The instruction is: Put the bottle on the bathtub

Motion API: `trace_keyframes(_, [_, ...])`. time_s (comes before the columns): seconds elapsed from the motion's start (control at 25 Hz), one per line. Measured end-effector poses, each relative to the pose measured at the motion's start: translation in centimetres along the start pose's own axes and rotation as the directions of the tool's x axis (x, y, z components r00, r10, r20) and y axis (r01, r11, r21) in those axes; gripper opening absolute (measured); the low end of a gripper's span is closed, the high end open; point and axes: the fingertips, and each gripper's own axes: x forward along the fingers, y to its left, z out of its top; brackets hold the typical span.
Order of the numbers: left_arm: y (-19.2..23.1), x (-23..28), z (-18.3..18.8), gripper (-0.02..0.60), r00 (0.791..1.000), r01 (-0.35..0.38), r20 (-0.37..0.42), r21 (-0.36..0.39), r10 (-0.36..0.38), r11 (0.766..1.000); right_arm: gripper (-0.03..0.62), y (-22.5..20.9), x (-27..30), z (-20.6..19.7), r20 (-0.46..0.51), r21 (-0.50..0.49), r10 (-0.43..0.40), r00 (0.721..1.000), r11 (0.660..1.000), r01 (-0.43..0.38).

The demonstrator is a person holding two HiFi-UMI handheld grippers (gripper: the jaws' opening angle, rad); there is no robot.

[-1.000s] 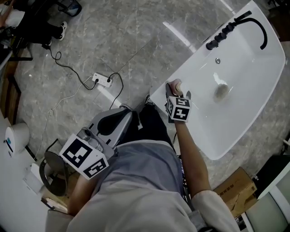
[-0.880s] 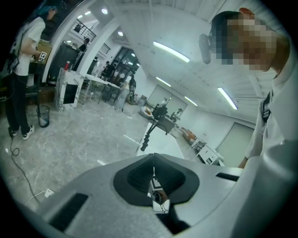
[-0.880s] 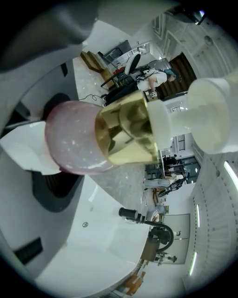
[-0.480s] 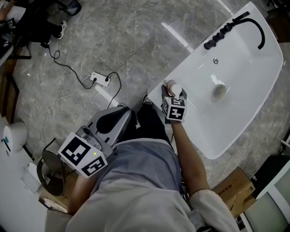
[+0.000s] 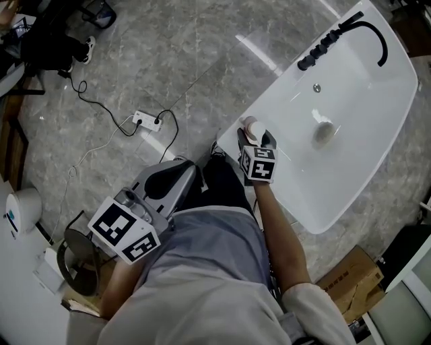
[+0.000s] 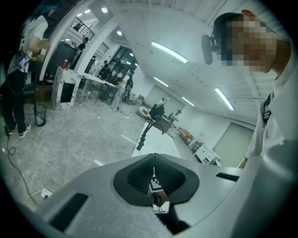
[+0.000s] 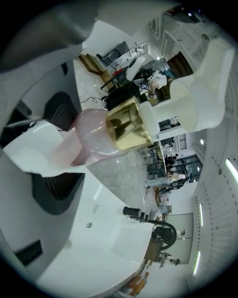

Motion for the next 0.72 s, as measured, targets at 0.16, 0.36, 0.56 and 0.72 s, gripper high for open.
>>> trace_keyframes(0.16, [-0.3,0.2,0.0,0.009,1.000,0.014,-0.002,0.002,-0.014,1.000,0.242,0.2,-1.1,0.5,0.011,-0.018,0.008,1.000,1.000,-0.008])
trace_keyframes(0.36, [-0.9,0.7,0.0,0.009,0.999,0.041,-0.007,0.007,-0.041,0.999,0.242,0.6,-2.6,1.1,0.029,-0.013,0.031,0.999,0.999,-0.031])
trace_keyframes(0.56, [-1.3,1.6,0.0,0.009,0.998,0.064,-0.011,0.010,-0.064,0.998,0.242,1.0,-4.2,1.7,0.046,-0.037,0.065,0.997,0.997,-0.063])
trace_keyframes(0.72, [-1.6,2.5,0.3,0.009,0.996,0.090,-0.011,0.009,-0.089,0.996,0.229,1.0,-5.7,2.3,0.063,-0.047,0.084,0.994,0.996,-0.082])
